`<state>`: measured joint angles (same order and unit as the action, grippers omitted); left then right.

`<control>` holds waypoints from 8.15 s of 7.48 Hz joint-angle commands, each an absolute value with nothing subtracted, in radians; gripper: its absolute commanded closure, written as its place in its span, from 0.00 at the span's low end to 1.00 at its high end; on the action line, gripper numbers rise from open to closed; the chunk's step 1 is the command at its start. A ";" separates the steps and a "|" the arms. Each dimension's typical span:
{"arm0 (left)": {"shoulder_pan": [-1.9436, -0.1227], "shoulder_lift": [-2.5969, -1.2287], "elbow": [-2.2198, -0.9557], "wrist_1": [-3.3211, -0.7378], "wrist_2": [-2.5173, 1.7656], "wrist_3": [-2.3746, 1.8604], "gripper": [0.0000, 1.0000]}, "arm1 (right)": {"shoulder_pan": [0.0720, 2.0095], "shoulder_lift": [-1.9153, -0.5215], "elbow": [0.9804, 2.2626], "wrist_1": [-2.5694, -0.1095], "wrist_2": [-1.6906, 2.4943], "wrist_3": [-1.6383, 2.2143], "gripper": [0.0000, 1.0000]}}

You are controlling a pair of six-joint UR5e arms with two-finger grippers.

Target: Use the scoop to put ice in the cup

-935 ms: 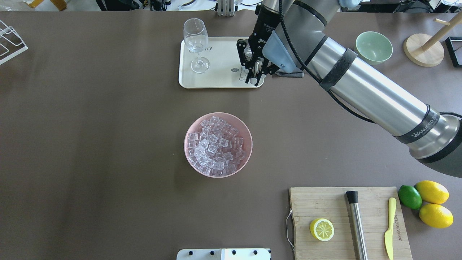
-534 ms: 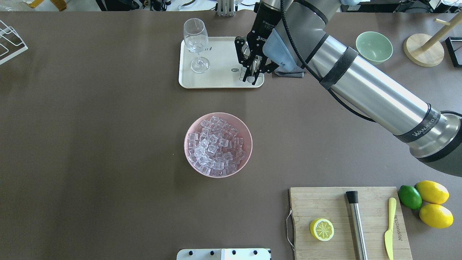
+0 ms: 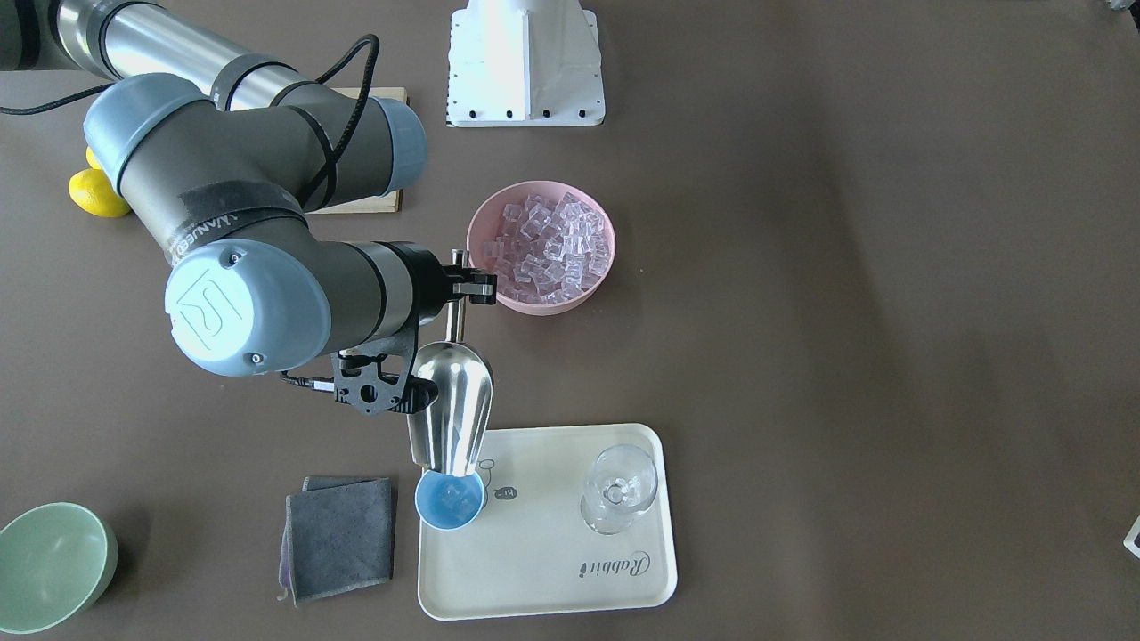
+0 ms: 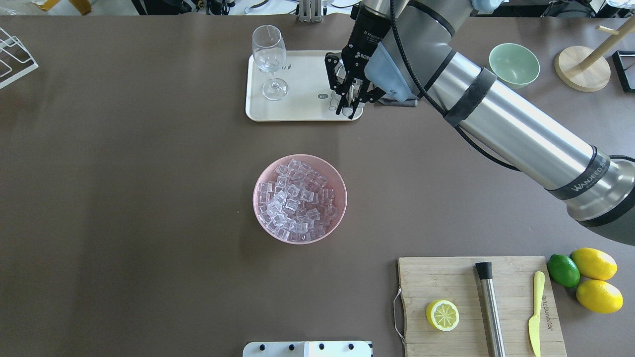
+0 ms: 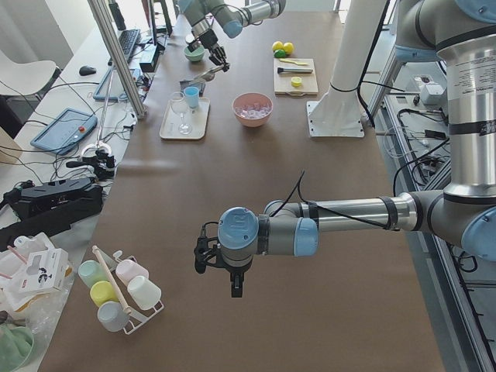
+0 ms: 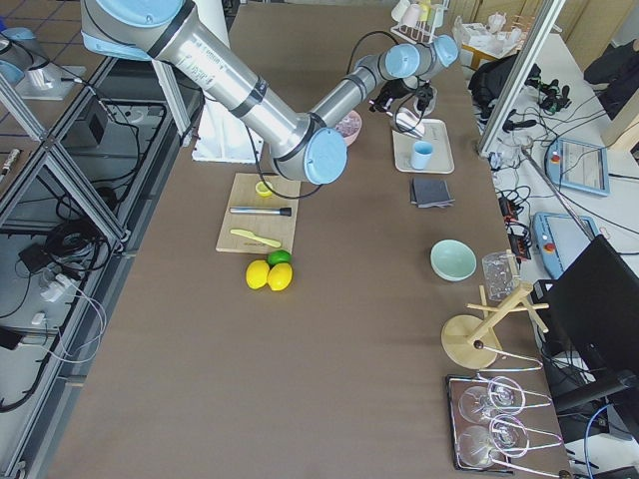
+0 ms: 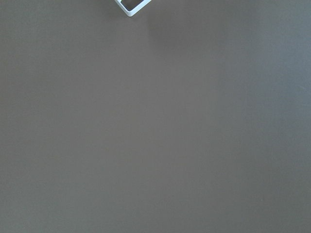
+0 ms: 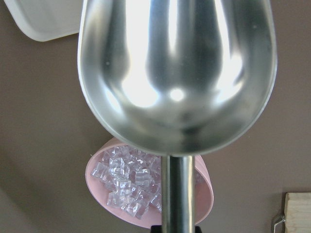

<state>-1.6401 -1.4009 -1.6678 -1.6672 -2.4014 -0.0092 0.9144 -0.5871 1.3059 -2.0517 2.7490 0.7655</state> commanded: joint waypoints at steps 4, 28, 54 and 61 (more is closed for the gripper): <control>-1.641 -1.405 -1.666 -1.667 -2.402 -0.015 0.01 | 0.898 -0.978 1.840 -2.052 2.530 0.765 1.00; -1.641 -1.413 -1.637 -1.667 -2.402 -0.017 0.01 | 0.634 -1.408 1.844 -1.465 2.117 1.014 0.96; -1.638 -1.416 -1.623 -1.667 -2.401 -0.018 0.01 | 1.524 -1.812 1.861 -1.529 2.243 -0.067 0.01; -1.640 -1.416 -1.623 -1.667 -2.401 -0.018 0.01 | 1.609 -1.807 1.781 -1.531 2.333 -0.101 0.00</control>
